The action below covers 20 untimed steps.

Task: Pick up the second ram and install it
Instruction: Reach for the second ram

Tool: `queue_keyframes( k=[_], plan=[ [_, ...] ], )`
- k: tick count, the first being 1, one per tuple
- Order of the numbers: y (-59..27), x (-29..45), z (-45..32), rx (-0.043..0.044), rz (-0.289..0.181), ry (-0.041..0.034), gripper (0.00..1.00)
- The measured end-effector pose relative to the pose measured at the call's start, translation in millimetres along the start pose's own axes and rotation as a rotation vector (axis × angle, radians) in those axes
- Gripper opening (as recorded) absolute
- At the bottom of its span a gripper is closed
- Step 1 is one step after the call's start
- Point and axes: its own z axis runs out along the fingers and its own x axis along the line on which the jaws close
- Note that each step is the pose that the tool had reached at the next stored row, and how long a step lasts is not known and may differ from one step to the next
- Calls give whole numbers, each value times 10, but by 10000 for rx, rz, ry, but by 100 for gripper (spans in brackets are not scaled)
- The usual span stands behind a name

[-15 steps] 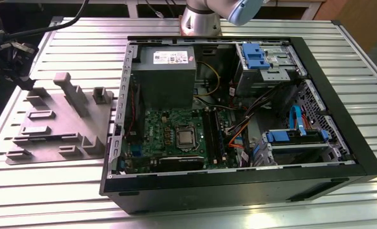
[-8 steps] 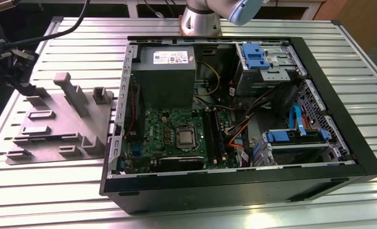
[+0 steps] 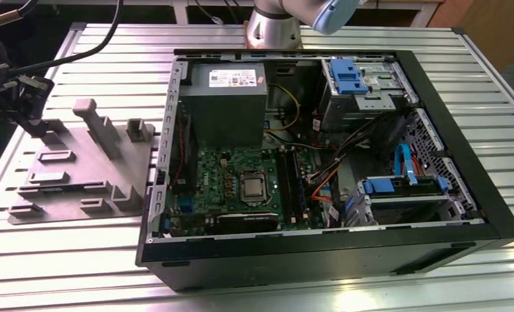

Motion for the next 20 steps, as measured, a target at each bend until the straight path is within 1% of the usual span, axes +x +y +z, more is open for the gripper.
queue_keyframes(
  k=[5, 7, 20],
  plan=[
    [-2, 0, 3, -1, -1, -1, 10],
    [-13, -2, 19, -2, -2, -2, 10],
    [-101, 15, 208, 0, -2, 0, 10]
  ],
)
